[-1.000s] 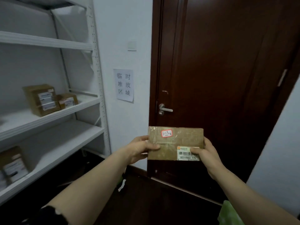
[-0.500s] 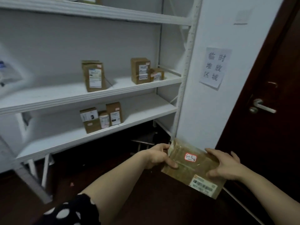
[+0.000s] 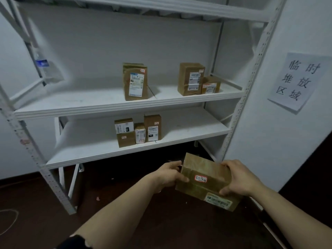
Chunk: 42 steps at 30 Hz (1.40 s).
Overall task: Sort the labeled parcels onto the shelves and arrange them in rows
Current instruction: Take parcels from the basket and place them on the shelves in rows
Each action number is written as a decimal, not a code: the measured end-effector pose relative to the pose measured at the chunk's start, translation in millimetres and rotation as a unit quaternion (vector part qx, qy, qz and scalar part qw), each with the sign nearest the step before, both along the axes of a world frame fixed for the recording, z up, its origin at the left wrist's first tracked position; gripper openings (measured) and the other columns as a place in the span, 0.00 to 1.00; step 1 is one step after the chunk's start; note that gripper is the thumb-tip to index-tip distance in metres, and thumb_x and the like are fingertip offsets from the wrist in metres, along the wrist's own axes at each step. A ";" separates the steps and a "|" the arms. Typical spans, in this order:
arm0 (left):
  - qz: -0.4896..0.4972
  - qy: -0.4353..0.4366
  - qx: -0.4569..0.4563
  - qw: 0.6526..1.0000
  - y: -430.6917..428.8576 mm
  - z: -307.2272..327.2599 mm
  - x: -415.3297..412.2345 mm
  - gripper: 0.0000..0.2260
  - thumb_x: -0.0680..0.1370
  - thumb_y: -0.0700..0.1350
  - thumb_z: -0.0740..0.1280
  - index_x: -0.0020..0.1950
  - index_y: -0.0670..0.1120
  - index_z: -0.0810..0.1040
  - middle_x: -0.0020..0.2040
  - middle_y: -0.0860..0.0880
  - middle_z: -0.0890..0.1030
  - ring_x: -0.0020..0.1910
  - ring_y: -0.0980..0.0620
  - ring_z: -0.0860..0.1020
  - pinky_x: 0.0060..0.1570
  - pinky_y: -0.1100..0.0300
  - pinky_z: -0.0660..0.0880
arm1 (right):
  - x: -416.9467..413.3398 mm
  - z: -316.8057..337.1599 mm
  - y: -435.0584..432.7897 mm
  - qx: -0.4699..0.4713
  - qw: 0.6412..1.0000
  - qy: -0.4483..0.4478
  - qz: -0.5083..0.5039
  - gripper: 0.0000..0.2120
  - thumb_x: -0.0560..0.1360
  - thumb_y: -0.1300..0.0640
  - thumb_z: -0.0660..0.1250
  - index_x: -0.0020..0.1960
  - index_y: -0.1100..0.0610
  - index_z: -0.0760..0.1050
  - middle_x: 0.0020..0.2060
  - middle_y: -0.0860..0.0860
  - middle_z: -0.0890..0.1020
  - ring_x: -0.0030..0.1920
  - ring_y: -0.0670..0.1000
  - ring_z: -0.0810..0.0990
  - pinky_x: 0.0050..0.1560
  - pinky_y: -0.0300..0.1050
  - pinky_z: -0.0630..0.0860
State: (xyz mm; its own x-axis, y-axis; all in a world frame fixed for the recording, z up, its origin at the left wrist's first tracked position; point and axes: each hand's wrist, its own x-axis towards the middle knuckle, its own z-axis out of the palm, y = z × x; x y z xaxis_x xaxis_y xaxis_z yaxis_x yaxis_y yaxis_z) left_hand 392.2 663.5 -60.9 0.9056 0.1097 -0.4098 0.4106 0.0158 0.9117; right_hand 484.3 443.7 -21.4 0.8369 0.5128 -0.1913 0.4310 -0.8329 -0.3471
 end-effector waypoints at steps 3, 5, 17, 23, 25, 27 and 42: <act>0.018 -0.011 -0.020 1.000 20.2 -4.8 35.6 0.25 0.74 0.36 0.69 0.70 0.47 0.71 0.58 0.49 0.78 0.51 0.57 0.76 0.40 0.68 0.74 | 34.9 -9.0 25.8 0.000 1.000 -0.015 -0.009 0.46 0.59 0.48 0.80 0.71 0.49 0.60 0.65 0.49 0.65 0.67 0.51 0.65 0.66 0.49 0.68; 0.023 -0.002 -0.032 0.999 28.8 -4.8 58.1 0.20 0.75 0.35 0.67 0.66 0.47 0.74 0.53 0.51 0.78 0.48 0.59 0.76 0.38 0.68 0.74 | 56.9 -14.1 37.2 -0.011 1.000 -0.013 -0.016 0.47 0.60 0.48 0.80 0.72 0.48 0.60 0.66 0.49 0.64 0.68 0.52 0.64 0.67 0.50 0.68; 0.073 0.031 -0.029 0.996 67.6 -20.1 185.9 0.17 0.74 0.34 0.67 0.59 0.50 0.77 0.56 0.48 0.80 0.51 0.53 0.78 0.41 0.63 0.77 | 199.2 -42.0 86.3 -0.047 0.998 -0.018 0.026 0.47 0.60 0.43 0.78 0.73 0.47 0.58 0.67 0.49 0.67 0.68 0.52 0.66 0.68 0.50 0.65; 0.139 0.044 -0.008 0.989 71.4 -36.9 280.7 0.22 0.74 0.33 0.66 0.65 0.50 0.76 0.56 0.49 0.79 0.58 0.49 0.75 0.51 0.60 0.75 | 322.8 -63.8 113.3 -0.057 0.993 -0.048 0.090 0.46 0.61 0.42 0.78 0.72 0.47 0.58 0.67 0.50 0.68 0.67 0.52 0.67 0.67 0.47 0.64; 0.170 0.057 0.001 0.984 68.7 -43.6 311.4 0.23 0.74 0.33 0.66 0.67 0.49 0.75 0.56 0.48 0.79 0.58 0.49 0.75 0.54 0.58 0.75 | 363.7 -71.7 120.8 -0.057 0.991 -0.047 0.112 0.46 0.61 0.43 0.78 0.72 0.47 0.59 0.67 0.49 0.68 0.67 0.52 0.67 0.66 0.48 0.65; 0.184 0.069 0.010 0.980 67.9 -49.1 335.9 0.25 0.73 0.33 0.67 0.69 0.48 0.73 0.57 0.48 0.79 0.57 0.50 0.76 0.60 0.55 0.75 | 397.4 -79.6 131.6 -0.055 0.989 -0.037 0.130 0.46 0.61 0.43 0.78 0.72 0.47 0.58 0.67 0.49 0.67 0.68 0.52 0.67 0.66 0.49 0.66; 0.173 0.206 0.336 0.903 159.4 -141.8 407.9 0.28 0.76 0.40 0.64 0.76 0.49 0.62 0.72 0.47 0.69 0.68 0.48 0.70 0.65 0.57 0.69 | 519.8 -176.3 265.0 -0.019 0.984 0.005 0.177 0.43 0.64 0.54 0.79 0.73 0.52 0.59 0.69 0.52 0.64 0.70 0.54 0.60 0.65 0.50 0.68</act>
State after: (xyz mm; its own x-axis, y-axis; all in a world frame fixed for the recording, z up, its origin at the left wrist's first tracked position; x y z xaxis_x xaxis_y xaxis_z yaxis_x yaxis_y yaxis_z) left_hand 800.1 822.9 -202.6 0.5562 0.7053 -0.4396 0.7929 -0.2920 0.5348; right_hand 1004.1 708.7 -197.8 0.6056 0.7641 -0.2223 0.6929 -0.6437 -0.3247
